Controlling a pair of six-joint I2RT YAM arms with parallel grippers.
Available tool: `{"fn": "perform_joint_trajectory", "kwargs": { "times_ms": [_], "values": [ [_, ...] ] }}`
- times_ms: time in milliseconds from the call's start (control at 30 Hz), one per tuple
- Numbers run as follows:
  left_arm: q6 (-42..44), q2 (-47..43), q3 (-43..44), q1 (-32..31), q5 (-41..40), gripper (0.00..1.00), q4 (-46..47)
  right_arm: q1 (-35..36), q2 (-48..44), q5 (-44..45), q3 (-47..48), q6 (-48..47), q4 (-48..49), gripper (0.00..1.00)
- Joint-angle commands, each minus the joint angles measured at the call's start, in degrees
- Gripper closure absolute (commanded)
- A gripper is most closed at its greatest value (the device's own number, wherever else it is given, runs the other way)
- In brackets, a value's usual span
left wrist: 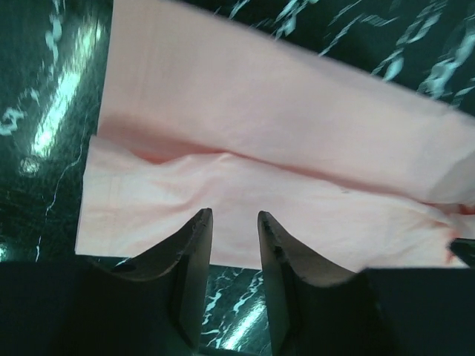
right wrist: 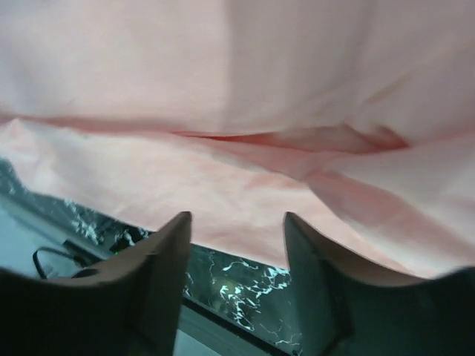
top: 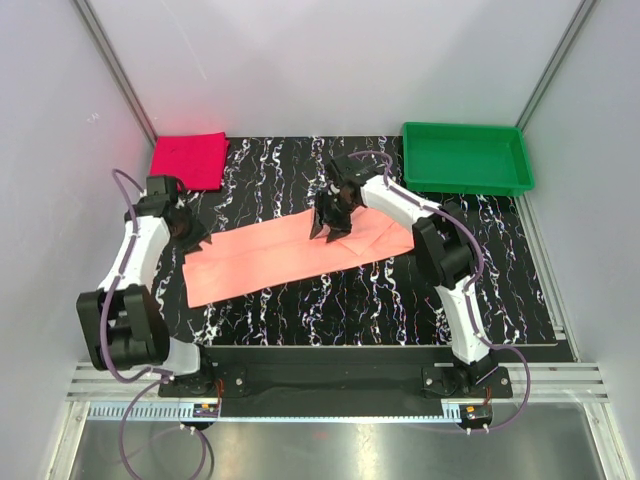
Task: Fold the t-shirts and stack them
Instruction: Fold the tshirt
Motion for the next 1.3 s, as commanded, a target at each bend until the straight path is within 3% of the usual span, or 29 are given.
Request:
{"fn": "perform_joint_trajectory", "kwargs": {
  "times_ms": [0,67,200,267,600,633,767,900,1100,1267],
  "values": [
    [-1.6,3.2,-4.6,1.3,-0.3,0.64,0.1,-0.7,-3.8,12.6,3.1,2.2,-9.2,0.36],
    [-1.6,3.6,-6.3,3.8,0.6,0.64,1.5,-1.7,-3.7,16.5,4.2,4.4,-12.1,0.23],
    [-0.3,5.2,-5.9,7.7,1.6,0.64,3.1,-2.4,-3.4,20.5,6.3,6.5,-15.0,0.18],
    [0.5,6.3,-5.3,8.0,1.2,0.64,3.4,-2.5,-3.7,22.7,6.5,8.2,-16.0,0.01],
    [0.8,14.8,-5.5,10.3,0.6,0.64,5.0,-5.4,3.2,29.3,13.9,12.3,-20.1,0.0],
    [0.3,13.0,-5.7,10.3,-1.3,0.63,4.7,-5.4,4.1,29.9,16.0,12.3,-20.1,0.0],
    [-1.4,5.9,-6.3,10.2,-1.0,0.4,3.1,-5.3,9.0,33.1,20.8,13.1,-20.2,0.0],
    [-2.9,-4.2,-5.7,6.5,-2.9,0.29,0.8,-5.3,13.2,34.4,22.0,14.6,-17.7,0.0],
    [-3.5,-14.7,-6.6,-1.6,-3.5,0.29,1.5,-4.3,22.6,29.9,31.5,8.5,-12.4,0.0],
    [-0.3,-16.8,-10.2,-7.2,0.5,0.28,3.8,-3.5,31.8,23.7,49.4,-2.6,-4.6,0.0]
  ]
}}
